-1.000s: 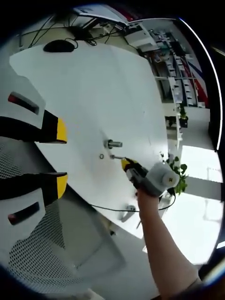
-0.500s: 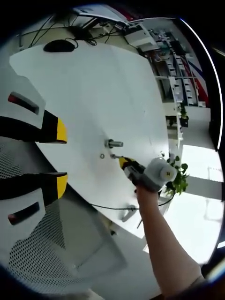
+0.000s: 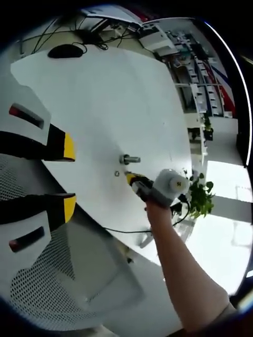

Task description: Place the washer onto the threaded stud by aligning its center hole with the stud, sliding it down to the base, and recovering from edge contact or off-axis alignment until the washer reaches the visible bottom stop.

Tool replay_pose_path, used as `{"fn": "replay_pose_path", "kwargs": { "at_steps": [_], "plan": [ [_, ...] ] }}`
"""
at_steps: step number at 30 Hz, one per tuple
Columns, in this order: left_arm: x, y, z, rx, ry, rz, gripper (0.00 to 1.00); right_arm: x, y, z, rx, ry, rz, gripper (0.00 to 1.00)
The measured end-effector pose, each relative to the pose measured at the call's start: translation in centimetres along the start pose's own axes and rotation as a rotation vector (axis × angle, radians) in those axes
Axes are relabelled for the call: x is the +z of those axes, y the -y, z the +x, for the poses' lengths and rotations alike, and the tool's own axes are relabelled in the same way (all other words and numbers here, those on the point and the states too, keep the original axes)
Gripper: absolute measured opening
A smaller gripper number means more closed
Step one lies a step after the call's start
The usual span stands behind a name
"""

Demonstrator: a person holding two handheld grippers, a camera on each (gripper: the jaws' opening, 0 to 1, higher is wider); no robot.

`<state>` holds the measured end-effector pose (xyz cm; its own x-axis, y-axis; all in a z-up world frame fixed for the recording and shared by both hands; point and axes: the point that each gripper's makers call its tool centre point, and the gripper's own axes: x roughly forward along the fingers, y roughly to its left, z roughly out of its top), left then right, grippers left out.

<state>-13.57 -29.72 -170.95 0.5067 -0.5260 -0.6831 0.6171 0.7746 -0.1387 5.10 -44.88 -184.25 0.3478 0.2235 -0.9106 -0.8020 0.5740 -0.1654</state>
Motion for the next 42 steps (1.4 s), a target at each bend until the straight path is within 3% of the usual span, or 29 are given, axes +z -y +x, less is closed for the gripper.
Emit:
{"fn": "replay_pose_path", "kwargs": {
  "at_steps": [20,31,35,37,42],
  "plan": [
    [0.0,-0.2,0.0,0.009,-0.003,-0.009,0.21,0.1,0.1,-0.1,0.016,-0.024,0.013,0.16],
    [0.1,-0.3,-0.1,0.012,0.003,-0.009,0.21,-2.0,-0.3,-0.8,0.005,-0.026,0.058,0.2],
    [0.0,-0.3,0.0,0.011,-0.002,-0.008,0.21,-2.6,-0.7,-0.8,0.02,-0.028,0.075,0.22],
    [0.0,-0.2,0.0,0.009,-0.002,-0.006,0.21,-1.8,-1.8,-0.9,0.057,0.024,0.112,0.24],
    [0.2,-0.3,-0.1,0.012,0.009,-0.011,0.2,-1.9,-3.8,-0.6,0.095,0.022,0.057,0.25]
  ]
}}
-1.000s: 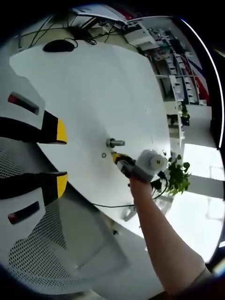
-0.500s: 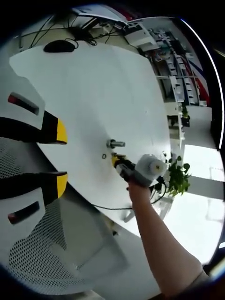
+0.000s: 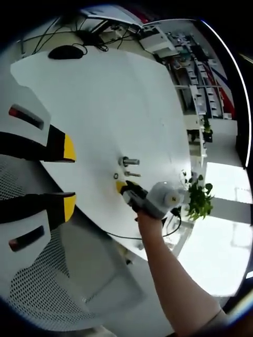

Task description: Place the washer onto the threaded stud by aligning its center hole with the stud, sliding it down to the base, and recovering from edge contact or off-axis alignment until the washer reaches the visible bottom stop.

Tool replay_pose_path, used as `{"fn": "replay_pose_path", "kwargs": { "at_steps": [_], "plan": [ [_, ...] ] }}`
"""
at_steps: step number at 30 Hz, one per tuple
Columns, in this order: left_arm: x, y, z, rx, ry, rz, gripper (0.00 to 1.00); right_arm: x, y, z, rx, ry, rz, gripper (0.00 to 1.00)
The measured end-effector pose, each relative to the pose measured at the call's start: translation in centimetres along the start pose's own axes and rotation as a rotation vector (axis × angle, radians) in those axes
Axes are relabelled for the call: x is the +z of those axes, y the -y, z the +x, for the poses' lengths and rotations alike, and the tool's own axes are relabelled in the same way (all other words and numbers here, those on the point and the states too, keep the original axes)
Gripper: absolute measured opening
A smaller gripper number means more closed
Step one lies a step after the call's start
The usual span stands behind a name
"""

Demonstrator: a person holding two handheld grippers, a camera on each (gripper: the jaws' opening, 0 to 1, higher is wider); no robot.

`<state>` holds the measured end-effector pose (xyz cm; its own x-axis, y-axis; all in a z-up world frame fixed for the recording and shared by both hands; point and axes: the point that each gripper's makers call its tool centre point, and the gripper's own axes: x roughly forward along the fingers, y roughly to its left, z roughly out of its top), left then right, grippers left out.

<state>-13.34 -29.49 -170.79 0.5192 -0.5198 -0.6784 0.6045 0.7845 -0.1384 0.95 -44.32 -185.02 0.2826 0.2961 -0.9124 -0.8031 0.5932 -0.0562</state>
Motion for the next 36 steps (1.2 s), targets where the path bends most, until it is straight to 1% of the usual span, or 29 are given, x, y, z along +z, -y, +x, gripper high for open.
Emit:
{"fn": "replay_pose_path", "kwargs": {
  "at_steps": [1,2,5,6,7,8,9,10,12,14,19,21,24,27,31,33,36],
  "plan": [
    [0.0,0.0,0.0,0.002,-0.001,-0.003,0.2,-0.1,-0.4,0.2,0.009,-0.006,-0.008,0.24],
    [-0.1,-0.1,0.0,0.003,-0.001,-0.003,0.2,0.4,-0.2,0.1,0.005,0.012,-0.006,0.24],
    [0.0,-0.1,0.0,0.002,-0.001,-0.005,0.2,0.9,-0.4,0.5,0.014,0.01,0.002,0.25],
    [0.0,0.0,0.0,0.001,0.001,-0.003,0.2,1.1,-0.8,0.6,0.032,0.017,-0.009,0.24],
    [0.0,0.0,0.0,-0.001,0.002,0.0,0.2,1.4,-1.7,0.8,0.067,0.03,-0.02,0.24],
    [0.0,0.0,0.0,-0.001,0.001,0.002,0.2,1.5,-1.8,0.8,0.071,0.035,-0.021,0.24],
    [0.0,0.0,0.0,-0.001,-0.001,0.002,0.2,1.7,-1.8,0.9,0.06,0.038,-0.056,0.24],
    [0.0,0.0,0.0,0.0,-0.002,0.001,0.2,1.8,-2.0,1.0,0.066,0.041,-0.078,0.22],
    [0.0,-0.1,0.0,0.002,-0.001,-0.004,0.2,1.8,-2.1,1.0,0.068,0.048,-0.077,0.21],
    [0.0,0.0,0.1,-0.002,0.0,-0.002,0.2,1.8,-2.0,0.9,0.072,0.048,-0.052,0.21],
    [0.0,0.1,0.1,-0.007,-0.003,0.004,0.19,1.7,-2.1,0.9,0.082,0.05,-0.073,0.21],
    [0.0,0.1,0.1,-0.006,-0.003,0.001,0.19,1.5,-2.3,0.8,0.091,0.038,-0.076,0.21],
    [0.0,0.2,0.1,-0.012,-0.001,0.003,0.19,1.0,-2.4,0.6,0.102,0.002,-0.132,0.21],
    [0.0,0.2,0.2,-0.013,-0.006,0.008,0.19,0.7,-2.5,0.5,0.114,-0.012,-0.154,0.21],
    [-0.1,0.1,0.1,-0.007,-0.008,0.004,0.19,0.9,-2.3,0.6,0.128,-0.018,-0.174,0.2],
    [-0.1,0.1,0.1,-0.004,-0.009,0.001,0.19,1.1,-2.1,0.7,0.128,-0.033,-0.19,0.17],
    [-0.1,0.0,0.1,-0.002,-0.01,0.002,0.19,1.2,-2.0,0.8,0.152,-0.052,-0.207,0.16]
  ]
}}
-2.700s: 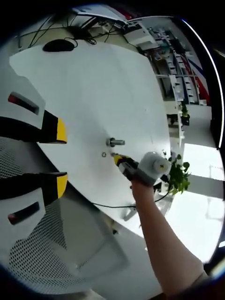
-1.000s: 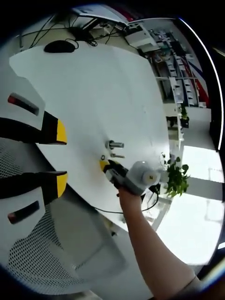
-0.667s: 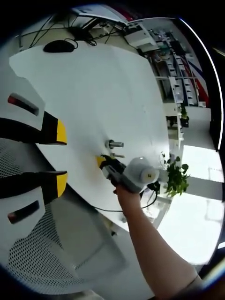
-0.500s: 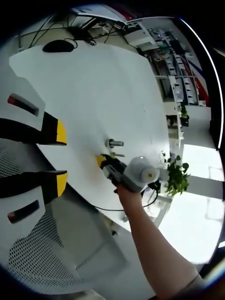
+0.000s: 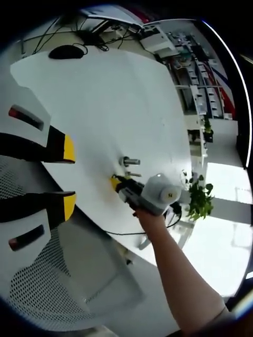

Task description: Place the washer onto the threaded stud by aligning its center hole with the stud, sliding it down to the base, and recovering from edge contact or off-axis alignment until the washer reaches the visible bottom stop.

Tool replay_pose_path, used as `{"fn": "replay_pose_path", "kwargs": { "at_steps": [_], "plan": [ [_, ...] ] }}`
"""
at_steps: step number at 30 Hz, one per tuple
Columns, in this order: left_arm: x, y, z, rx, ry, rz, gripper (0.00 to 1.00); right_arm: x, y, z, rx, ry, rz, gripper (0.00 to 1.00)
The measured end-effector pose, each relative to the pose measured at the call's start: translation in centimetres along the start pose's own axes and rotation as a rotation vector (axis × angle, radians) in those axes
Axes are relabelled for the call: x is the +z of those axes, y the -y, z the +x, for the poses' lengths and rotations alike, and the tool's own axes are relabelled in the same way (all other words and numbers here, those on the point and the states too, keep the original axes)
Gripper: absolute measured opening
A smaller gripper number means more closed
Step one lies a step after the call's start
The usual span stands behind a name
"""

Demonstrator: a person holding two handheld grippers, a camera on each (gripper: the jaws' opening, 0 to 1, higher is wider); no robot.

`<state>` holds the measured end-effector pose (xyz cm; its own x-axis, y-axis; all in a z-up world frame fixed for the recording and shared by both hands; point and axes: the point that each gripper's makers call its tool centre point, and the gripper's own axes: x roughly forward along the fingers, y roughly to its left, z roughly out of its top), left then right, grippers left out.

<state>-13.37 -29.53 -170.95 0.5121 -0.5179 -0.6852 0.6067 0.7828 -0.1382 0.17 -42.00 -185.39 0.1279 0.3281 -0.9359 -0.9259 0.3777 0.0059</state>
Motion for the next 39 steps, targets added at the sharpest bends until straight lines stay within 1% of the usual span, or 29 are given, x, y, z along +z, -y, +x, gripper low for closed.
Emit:
{"fn": "replay_pose_path", "kwargs": {
  "at_steps": [1,3,4,5,6,7,8,10,12,14,16,18,19,20,22,23,24,25,26,29,30,31,33,34,39],
  "plan": [
    [0.0,0.0,0.0,-0.001,-0.001,0.001,0.19,0.0,0.0,0.0,0.006,-0.008,0.001,0.15],
    [-0.1,0.0,0.0,-0.001,-0.007,0.005,0.19,-0.1,0.0,0.0,0.009,-0.055,-0.031,0.15],
    [-0.1,0.1,0.1,-0.001,-0.009,0.007,0.19,-0.1,-0.2,0.0,-0.003,-0.097,-0.068,0.15],
    [-0.1,0.1,0.1,-0.001,-0.01,0.008,0.19,0.0,-0.3,0.0,-0.014,-0.12,-0.084,0.15],
    [-0.1,0.1,0.1,-0.001,-0.01,0.009,0.19,0.0,-0.4,0.1,-0.025,-0.157,-0.1,0.15],
    [-0.1,0.1,0.1,0.0,-0.009,0.009,0.19,0.0,-0.4,0.1,-0.028,-0.168,-0.104,0.15],
    [-0.1,0.1,0.1,0.0,-0.009,0.011,0.19,0.1,-0.4,0.2,-0.036,-0.198,-0.133,0.15],
    [-0.1,0.1,0.1,-0.001,-0.012,0.014,0.19,0.0,-0.5,0.2,-0.038,-0.249,-0.13,0.15],
    [-0.2,0.1,0.1,-0.001,-0.015,0.015,0.19,0.0,-0.6,0.3,-0.044,-0.274,-0.114,0.15],
    [-0.1,0.1,0.1,0.001,-0.013,0.013,0.19,0.0,-0.6,0.2,-0.066,-0.292,-0.089,0.15],
    [-0.2,0.1,0.0,0.002,-0.013,0.011,0.19,-0.1,-0.7,0.1,-0.089,-0.282,-0.085,0.14],
    [-0.2,0.0,0.0,0.003,-0.013,0.01,0.19,-0.1,-0.7,0.0,-0.116,-0.245,-0.081,0.14],
    [-0.2,0.1,0.0,0.003,-0.011,0.01,0.19,-0.1,-0.6,0.0,-0.132,-0.216,-0.074,0.14],
    [-0.1,0.1,0.0,0.003,-0.009,0.01,0.19,-0.1,-0.6,-0.1,-0.146,-0.172,-0.054,0.14],
    [-0.1,0.1,0.0,0.002,-0.009,0.01,0.19,-0.2,-0.7,-0.3,-0.148,-0.121,-0.023,0.14],
    [-0.2,0.1,0.0,0.001,-0.01,0.009,0.19,-0.4,-0.7,-0.3,-0.138,-0.09,0.043,0.14],
    [-0.2,0.1,0.0,0.0,-0.011,0.009,0.19,-0.4,-0.7,-0.3,-0.128,-0.066,0.086,0.14],
    [-0.2,0.1,0.0,0.001,-0.01,0.01,0.19,-0.7,-0.5,-0.4,-0.12,-0.048,0.167,0.14],
    [-0.2,0.1,0.0,0.0,-0.008,0.008,0.19,-0.8,-0.5,-0.4,-0.119,-0.038,0.197,0.14],
    [-0.2,0.2,0.0,-0.003,-0.008,0.006,0.19,-1.2,-0.5,-0.6,-0.142,-0.055,0.148,0.14],
    [-0.2,0.2,0.0,-0.004,-0.009,0.007,0.19,-1.5,-0.5,-0.7,-0.148,-0.078,0.119,0.14],
    [-0.2,0.2,0.0,-0.004,-0.008,0.007,0.19,-1.6,-0.7,-0.8,-0.149,-0.076,0.115,0.14],
    [-0.1,0.2,0.0,-0.006,-0.008,0.006,0.19,-1.0,-0.6,-1.4,-0.157,-0.013,0.157,0.14],
    [-0.2,0.2,0.0,-0.007,-0.009,0.006,0.19,-1.1,-0.5,-1.7,-0.157,0.001,0.194,0.14],
    [-0.2,0.3,0.1,-0.008,-0.013,0.009,0.19,-1.3,0.7,-3.4,-0.178,0.033,0.219,0.14]
  ]
}}
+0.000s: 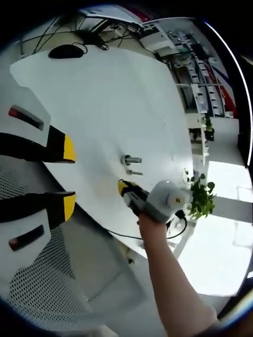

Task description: Place the washer onto the threaded stud by aligning its center hole with the stud, sliding it down to the base, and recovering from edge contact or off-axis alignment until the washer reaches the visible bottom stop.

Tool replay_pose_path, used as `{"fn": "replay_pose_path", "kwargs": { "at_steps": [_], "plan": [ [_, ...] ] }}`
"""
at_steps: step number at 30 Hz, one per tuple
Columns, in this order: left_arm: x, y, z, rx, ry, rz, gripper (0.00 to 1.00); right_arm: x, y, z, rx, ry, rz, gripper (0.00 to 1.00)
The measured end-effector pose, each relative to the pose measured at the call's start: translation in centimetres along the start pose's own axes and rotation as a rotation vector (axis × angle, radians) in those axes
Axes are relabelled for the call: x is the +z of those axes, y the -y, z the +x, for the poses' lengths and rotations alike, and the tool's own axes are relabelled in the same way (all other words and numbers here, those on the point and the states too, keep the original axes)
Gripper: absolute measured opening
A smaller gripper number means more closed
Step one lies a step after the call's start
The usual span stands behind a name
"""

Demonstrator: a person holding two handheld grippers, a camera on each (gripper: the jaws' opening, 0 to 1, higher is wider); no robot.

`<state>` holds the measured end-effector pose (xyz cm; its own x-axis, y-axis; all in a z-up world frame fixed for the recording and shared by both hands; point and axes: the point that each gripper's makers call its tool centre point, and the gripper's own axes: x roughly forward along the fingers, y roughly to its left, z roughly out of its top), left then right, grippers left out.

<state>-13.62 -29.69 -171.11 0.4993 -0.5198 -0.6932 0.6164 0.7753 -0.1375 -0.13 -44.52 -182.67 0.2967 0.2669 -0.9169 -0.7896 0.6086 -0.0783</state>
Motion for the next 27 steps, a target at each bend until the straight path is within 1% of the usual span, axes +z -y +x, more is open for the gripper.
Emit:
{"fn": "replay_pose_path", "kwargs": {
  "at_steps": [3,4,5,8,10,11,12,15,18,20,21,27],
  "plan": [
    [0.0,-0.1,-0.1,0.002,0.001,-0.007,0.19,0.1,1.4,-0.8,-0.018,0.025,0.044,0.14],
    [0.0,-0.1,-0.1,0.004,0.001,-0.008,0.19,0.1,2.0,-1.0,-0.018,0.028,0.072,0.14],
    [0.0,-0.2,0.0,0.006,0.0,-0.01,0.19,0.2,2.4,-1.2,-0.016,0.03,0.08,0.14],
    [0.0,-0.3,-0.1,0.013,0.003,-0.012,0.19,0.6,3.6,-2.1,-0.045,0.052,0.081,0.14],
    [0.1,-0.3,-0.1,0.016,0.007,-0.01,0.19,0.9,3.9,-2.7,-0.052,0.068,0.093,0.14],
    [0.1,-0.3,-0.1,0.018,0.005,-0.009,0.19,1.3,4.1,-3.0,-0.056,0.087,0.103,0.14],
    [0.1,-0.3,0.0,0.018,0.0,-0.005,0.19,1.7,4.4,-3.3,-0.07,0.104,0.094,0.14],
    [-0.1,0.0,0.1,0.007,-0.014,0.009,0.19,2.3,4.5,-3.7,-0.085,0.118,0.047,0.14],
    [-0.1,0.1,0.1,0.002,-0.011,-0.001,0.19,2.5,4.5,-3.6,-0.089,0.111,0.004,0.14],
    [-0.2,-0.1,0.1,0.01,-0.009,-0.006,0.19,2.6,4.6,-3.5,-0.086,0.099,-0.034,0.14],
    [-0.1,-0.2,0.0,0.016,-0.004,-0.009,0.19,2.7,4.9,-3.5,-0.1,0.096,-0.061,0.14],
    [-0.3,-0.2,0.0,0.021,-0.016,-0.008,0.19,3.5,5.2,-3.1,-0.088,0.109,-0.071,0.14]
  ]
}}
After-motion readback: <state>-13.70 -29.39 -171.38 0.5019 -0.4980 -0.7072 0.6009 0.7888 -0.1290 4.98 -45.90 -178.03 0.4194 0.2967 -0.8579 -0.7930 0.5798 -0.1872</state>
